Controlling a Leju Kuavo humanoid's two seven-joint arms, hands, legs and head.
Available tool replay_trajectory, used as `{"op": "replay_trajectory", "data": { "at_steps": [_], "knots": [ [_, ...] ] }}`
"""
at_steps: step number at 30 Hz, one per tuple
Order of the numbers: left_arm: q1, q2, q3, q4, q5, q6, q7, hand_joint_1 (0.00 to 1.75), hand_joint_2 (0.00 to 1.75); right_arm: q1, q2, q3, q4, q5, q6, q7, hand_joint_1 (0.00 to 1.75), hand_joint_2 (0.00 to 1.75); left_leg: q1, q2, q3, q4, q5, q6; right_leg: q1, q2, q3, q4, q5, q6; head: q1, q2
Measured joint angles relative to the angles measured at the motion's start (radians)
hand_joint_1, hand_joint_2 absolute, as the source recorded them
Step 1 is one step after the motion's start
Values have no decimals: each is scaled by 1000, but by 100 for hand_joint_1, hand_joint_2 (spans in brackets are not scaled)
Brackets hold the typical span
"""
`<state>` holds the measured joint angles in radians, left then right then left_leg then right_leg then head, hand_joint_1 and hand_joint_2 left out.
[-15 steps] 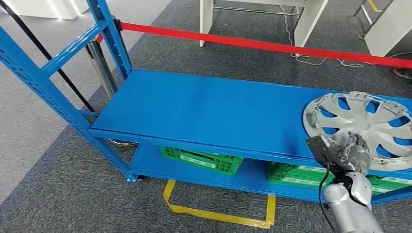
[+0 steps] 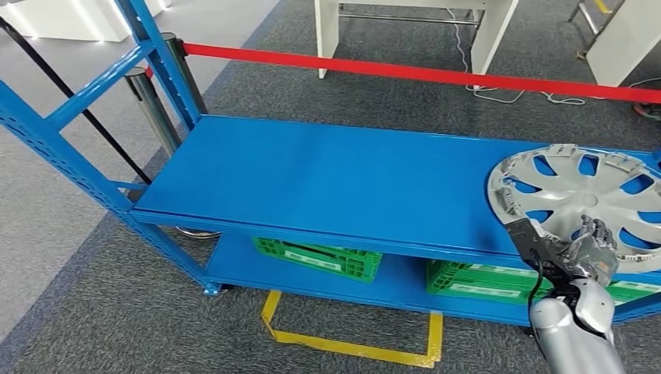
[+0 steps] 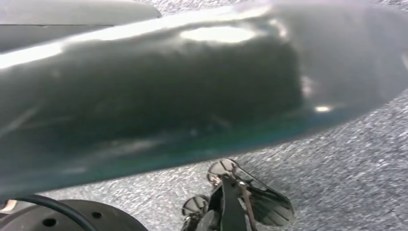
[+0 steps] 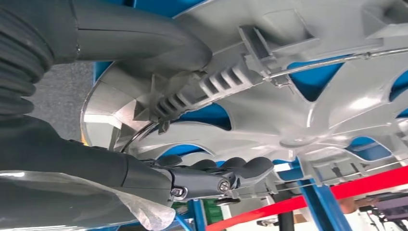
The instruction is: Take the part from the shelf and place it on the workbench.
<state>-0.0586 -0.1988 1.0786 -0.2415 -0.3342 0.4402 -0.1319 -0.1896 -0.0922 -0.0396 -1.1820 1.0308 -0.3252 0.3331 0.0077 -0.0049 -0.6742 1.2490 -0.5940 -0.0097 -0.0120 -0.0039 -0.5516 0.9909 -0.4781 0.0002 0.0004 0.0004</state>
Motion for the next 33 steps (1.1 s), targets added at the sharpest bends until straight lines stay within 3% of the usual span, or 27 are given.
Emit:
{"op": "replay_trajectory", "data": {
  "at_steps": [1,2,4,6,8,11,13,15,16,17,18,20,22,25,27,30,31,32,33],
  "knots": [
    [1,0,2,0,-1,0,2,0,0,1,-2,-4,0,-2,13,5,134,175,2,0,-14,35,-7,-3,0,0,0,0,0,0,0,0],
    [1,0,5,0,-2,0,4,0,0,1,-5,-8,0,-4,29,11,175,175,5,0,-12,35,5,-5,0,0,1,1,0,0,0,0],
    [1,1,8,0,-5,1,6,0,0,-1,-15,-16,0,-8,67,23,175,175,11,0,41,-68,69,-8,-2,0,4,2,-2,4,0,0],
    [-1,1,11,0,-6,2,7,0,0,-4,-30,-23,0,-9,97,33,175,175,12,-1,99,-185,108,-5,1,0,4,7,-6,16,-1,0],
    [-2,-1,12,0,-7,3,8,0,0,-3,-43,-29,0,-9,112,38,175,175,9,-3,115,-224,107,6,3,1,0,9,-5,29,0,0],
    [0,-1,15,0,-7,6,8,0,0,1,-56,-30,0,-12,133,35,175,175,7,-1,112,-230,113,30,-2,2,-11,19,-16,44,3,0],
    [-1,-1,18,0,-7,7,7,0,0,2,-64,-29,0,-16,148,32,175,175,7,2,109,-233,118,42,-3,3,-54,104,-67,49,8,0],
    [-1,-1,20,0,-8,7,7,0,0,4,-67,-29,0,-18,154,29,175,175,3,3,106,-233,118,48,-3,3,-121,244,-128,49,11,0],
    [-1,-2,21,0,-8,7,7,0,0,4,-68,-29,0,-18,155,29,175,175,1,3,105,-233,118,49,-2,3,-144,291,-140,49,11,0],
    [0,-1,21,0,-8,7,7,0,0,4,-70,-28,0,-18,155,27,175,175,0,3,106,-232,118,49,-2,3,-149,301,-132,47,10,0],
    [0,-1,22,0,-8,7,7,0,0,3,-71,-28,0,-18,156,27,175,175,-1,3,108,-232,118,49,-1,3,-132,268,-106,44,10,0],
    [-1,-2,22,0,-8,7,7,0,0,-1,-74,-27,0,-20,160,25,175,175,-2,2,112,-232,117,48,2,2,-62,130,-39,34,11,0],
    [-3,-3,22,0,-9,5,6,0,0,-8,-75,-24,-2,-25,172,21,175,175,-3,0,112,-230,115,42,7,2,-11,27,-12,26,10,0],
    [-4,-3,23,0,-10,3,5,0,0,-18,-78,-16,-3,-34,197,16,175,175,0,-1,114,-232,116,25,11,2,3,0,-12,16,9,0],
    [-4,-1,26,-1,-12,3,4,0,0,-24,-81,-9,-2,-37,210,16,175,175,1,-1,105,-203,92,15,7,-1,17,-10,-4,6,7,0],
    [-3,2,31,-1,-13,6,3,0,0,-28,-83,-1,5,-40,225,16,175,175,4,0,32,-31,0,3,5,-9,23,-14,1,-1,5,0],
    [-2,3,33,-1,-13,9,3,0,0,-30,-83,0,10,-41,230,16,175,175,6,0,9,20,-15,-1,4,-10,23,-14,1,-1,5,0],
    [-1,4,36,-1,-13,11,3,0,0,-33,-85,2,16,-43,234,16,175,175,9,0,0,40,-12,-5,3,-11,23,-14,1,0,5,0],
    [0,5,38,-1,-13,13,3,0,0,-36,-86,3,21,-44,237,15,175,175,13,0,10,19,12,-9,1,-10,23,-13,0,2,5,0]
  ]
}}
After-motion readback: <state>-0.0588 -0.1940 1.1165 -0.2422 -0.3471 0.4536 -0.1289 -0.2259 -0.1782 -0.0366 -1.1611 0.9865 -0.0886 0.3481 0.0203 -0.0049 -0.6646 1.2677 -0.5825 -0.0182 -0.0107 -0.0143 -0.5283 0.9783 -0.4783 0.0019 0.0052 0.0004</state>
